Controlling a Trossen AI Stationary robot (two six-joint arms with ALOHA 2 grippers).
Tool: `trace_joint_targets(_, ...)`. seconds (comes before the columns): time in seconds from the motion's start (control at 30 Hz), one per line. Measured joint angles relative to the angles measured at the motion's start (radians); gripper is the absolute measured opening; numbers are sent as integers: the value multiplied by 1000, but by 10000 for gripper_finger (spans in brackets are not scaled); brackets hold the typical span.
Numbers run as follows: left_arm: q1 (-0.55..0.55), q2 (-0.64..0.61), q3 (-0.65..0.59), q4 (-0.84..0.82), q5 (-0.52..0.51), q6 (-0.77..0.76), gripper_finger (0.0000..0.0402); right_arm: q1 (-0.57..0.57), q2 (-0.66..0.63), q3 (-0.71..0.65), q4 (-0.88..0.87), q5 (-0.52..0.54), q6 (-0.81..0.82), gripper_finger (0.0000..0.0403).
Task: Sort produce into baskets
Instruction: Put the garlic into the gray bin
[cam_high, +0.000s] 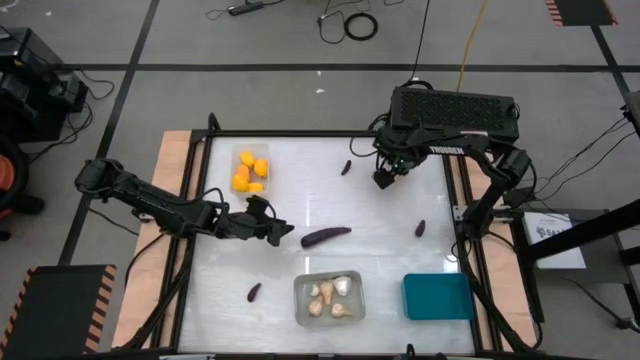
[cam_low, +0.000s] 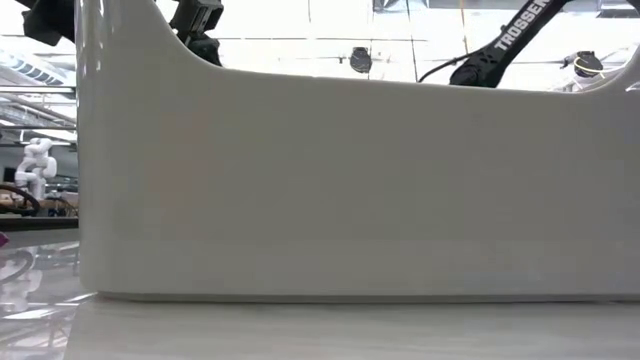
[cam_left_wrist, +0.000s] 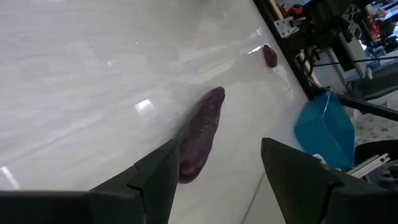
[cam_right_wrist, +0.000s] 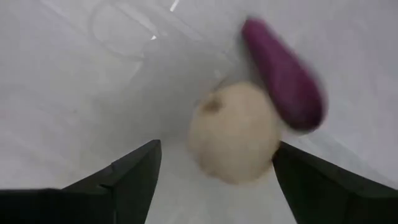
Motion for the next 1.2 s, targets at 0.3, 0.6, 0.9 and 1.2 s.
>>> trace_joint_targets(0.3, 0, 0, 0, 1, 5, 25, 232, -2, 0, -7, 3, 6, 0, 181)
trace_joint_targets(0.6, -3, 0, 0, 1, 33, 26, 232, 4, -1, -7, -5, -14, 4, 42)
trace_joint_targets(0.9, -46, 0, 0, 1, 34, 28, 232, 156, -82, -7, -25, -188, 72, 20)
trace_joint_targets(1.2, -79, 0, 0, 0, 34, 118, 232, 483, -240, -7, 79, -243, 261, 15)
